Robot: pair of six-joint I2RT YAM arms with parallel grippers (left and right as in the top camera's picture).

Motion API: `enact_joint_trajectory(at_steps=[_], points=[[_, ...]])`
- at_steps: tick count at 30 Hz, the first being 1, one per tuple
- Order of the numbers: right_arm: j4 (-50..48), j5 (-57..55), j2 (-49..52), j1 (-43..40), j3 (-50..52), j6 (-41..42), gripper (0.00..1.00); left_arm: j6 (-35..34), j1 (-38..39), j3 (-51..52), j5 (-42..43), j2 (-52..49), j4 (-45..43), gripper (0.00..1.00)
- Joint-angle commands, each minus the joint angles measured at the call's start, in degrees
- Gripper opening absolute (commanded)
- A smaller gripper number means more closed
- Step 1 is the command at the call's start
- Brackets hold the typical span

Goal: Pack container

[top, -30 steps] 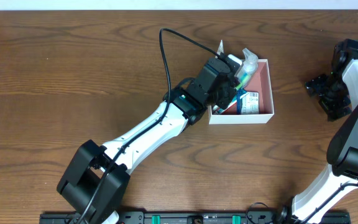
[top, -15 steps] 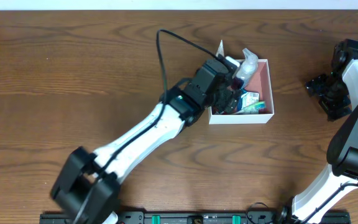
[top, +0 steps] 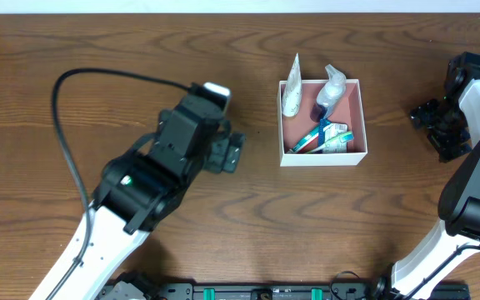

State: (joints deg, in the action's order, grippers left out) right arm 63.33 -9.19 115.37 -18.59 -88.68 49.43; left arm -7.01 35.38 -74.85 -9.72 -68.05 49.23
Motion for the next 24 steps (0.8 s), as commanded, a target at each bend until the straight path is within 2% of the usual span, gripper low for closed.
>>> enact_joint_trajectory(at_steps=[1,19,24], points=[[0.04,-0.66,-0.92,-0.11,0.0,0.87,0.99,-0.98,-0.22,-0.28,-1.73,1.77,2.49,0.98],[0.04,-0.66,-0.92,-0.11,0.02,0.9,0.99,-0.98,-0.26,0.28,-1.44,2.43,5.03,0.98],[0.04,-0.66,-0.92,-0.11,0.0,0.9,0.99,-0.96,-3.48,6.51,0.83,7.63,0.15,0.98]])
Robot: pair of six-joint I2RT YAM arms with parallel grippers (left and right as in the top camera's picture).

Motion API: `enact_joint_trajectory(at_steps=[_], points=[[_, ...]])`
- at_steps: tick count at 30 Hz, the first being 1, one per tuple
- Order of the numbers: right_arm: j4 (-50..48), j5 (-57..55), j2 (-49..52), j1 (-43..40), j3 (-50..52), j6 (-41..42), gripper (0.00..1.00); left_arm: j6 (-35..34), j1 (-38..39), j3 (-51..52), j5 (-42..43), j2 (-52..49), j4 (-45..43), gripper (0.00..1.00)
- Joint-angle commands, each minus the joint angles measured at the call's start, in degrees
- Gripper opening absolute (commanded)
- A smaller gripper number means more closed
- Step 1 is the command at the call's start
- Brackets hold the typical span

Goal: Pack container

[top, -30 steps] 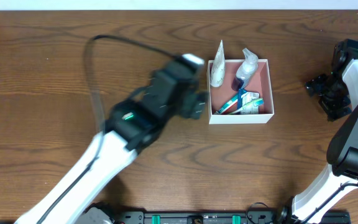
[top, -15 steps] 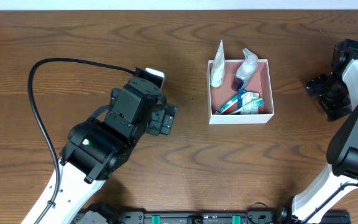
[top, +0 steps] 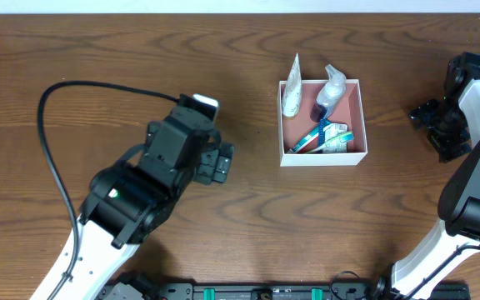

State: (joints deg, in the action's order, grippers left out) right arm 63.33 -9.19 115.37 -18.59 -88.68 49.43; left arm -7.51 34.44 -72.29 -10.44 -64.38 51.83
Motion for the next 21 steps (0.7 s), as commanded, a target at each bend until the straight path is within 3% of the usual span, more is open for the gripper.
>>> enact_joint_trajectory(at_steps=[1,7,13,16,21], points=[[0.04,-0.66,-0.92,-0.11,0.02,0.9,0.99,-0.42,-3.61,5.57,2.51,5.22,-3.87,0.98],[0.04,-0.66,-0.92,-0.11,0.0,0.9,0.99,6.01,-14.71,26.18,13.07,18.29,-21.79,0.98],[0.04,-0.66,-0.92,-0.11,0.0,0.9,0.99,6.01,-23.52,48.35,14.86,35.06,-39.67,0.98],[0.04,-0.66,-0.94,-0.11,0.0,0.9,0.99,6.03,-27.58,56.04,17.75,43.91,-45.75,0.98],[0.04,-0.66,-0.94,-0.11,0.02,0.9,0.99,6.05,-31.28,61.07,19.47,52.28,-47.89,0.98]])
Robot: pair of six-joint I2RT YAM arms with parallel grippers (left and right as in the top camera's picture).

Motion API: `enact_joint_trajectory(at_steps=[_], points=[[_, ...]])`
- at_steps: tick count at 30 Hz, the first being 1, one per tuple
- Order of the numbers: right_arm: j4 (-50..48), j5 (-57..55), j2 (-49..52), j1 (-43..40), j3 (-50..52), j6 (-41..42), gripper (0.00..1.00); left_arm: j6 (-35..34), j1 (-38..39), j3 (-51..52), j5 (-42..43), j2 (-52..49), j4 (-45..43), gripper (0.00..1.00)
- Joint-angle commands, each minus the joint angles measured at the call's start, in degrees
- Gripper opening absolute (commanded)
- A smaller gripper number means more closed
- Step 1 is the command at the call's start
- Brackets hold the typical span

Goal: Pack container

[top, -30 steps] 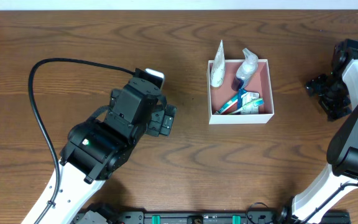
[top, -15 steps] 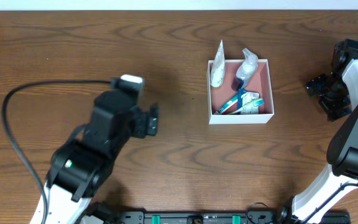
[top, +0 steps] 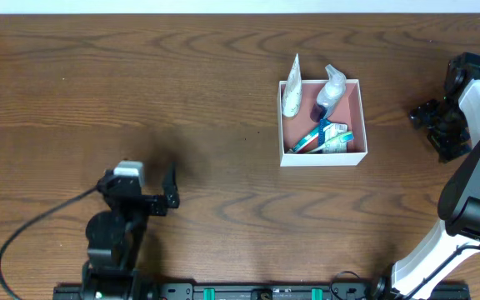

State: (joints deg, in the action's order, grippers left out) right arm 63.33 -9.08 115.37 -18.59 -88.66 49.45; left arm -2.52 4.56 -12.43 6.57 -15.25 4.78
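The container is a white box with a pink inside [top: 352,104], right of the table's middle. A white tube [top: 291,90] leans over its left wall and a small white-capped bottle [top: 331,87] over its back wall. Blue and teal toothbrush-like items [top: 322,137] lie at its front. My left gripper [top: 170,189] is drawn back near the front left edge, far from the box, its fingers apart with nothing between them. My right gripper [top: 434,127] rests at the right edge, a little right of the box; its fingers are too dark to read.
The brown wooden table [top: 182,83] carries nothing else loose. A black cable [top: 23,237] loops from the left arm at the front left. The right arm's white links stand along the right edge.
The left arm has pulled back from the table's middle left to the front left edge, gripper empty. The box, its contents and the right arm are unchanged.
The left arm reached over the table with its empty gripper just left of the box. Then it was farther left and nearer the front. Now it is folded at the front left edge. The packed box and the right arm stayed put throughout.
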Motion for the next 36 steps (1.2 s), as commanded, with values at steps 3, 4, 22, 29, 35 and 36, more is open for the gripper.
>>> enact_joint_trajectory(at_steps=[3,4,22,29,35,36], points=[[0.04,-0.76,-0.94,-0.11,0.0,0.87,0.99,1.57,-2.32,1.99,2.45,5.22,-0.83,0.98],[0.04,-0.76,-0.94,-0.11,0.0,0.87,0.99,1.84,-2.43,2.1,2.43,5.79,-0.83,0.98],[0.04,-0.76,-0.92,-0.11,0.0,0.87,0.99,2.1,-3.63,6.75,1.77,15.15,-1.44,0.98],[0.04,-0.76,-0.92,-0.11,0.0,0.87,0.99,2.12,-3.63,9.86,1.38,15.15,-1.46,0.98],[0.04,-0.76,-0.94,-0.11,0.0,0.87,0.99,0.74,-3.63,12.2,1.4,15.15,-1.7,0.98],[0.04,-0.76,-0.94,-0.11,-0.02,0.87,0.99,0.76,-3.63,12.2,1.38,15.17,-1.68,0.98]])
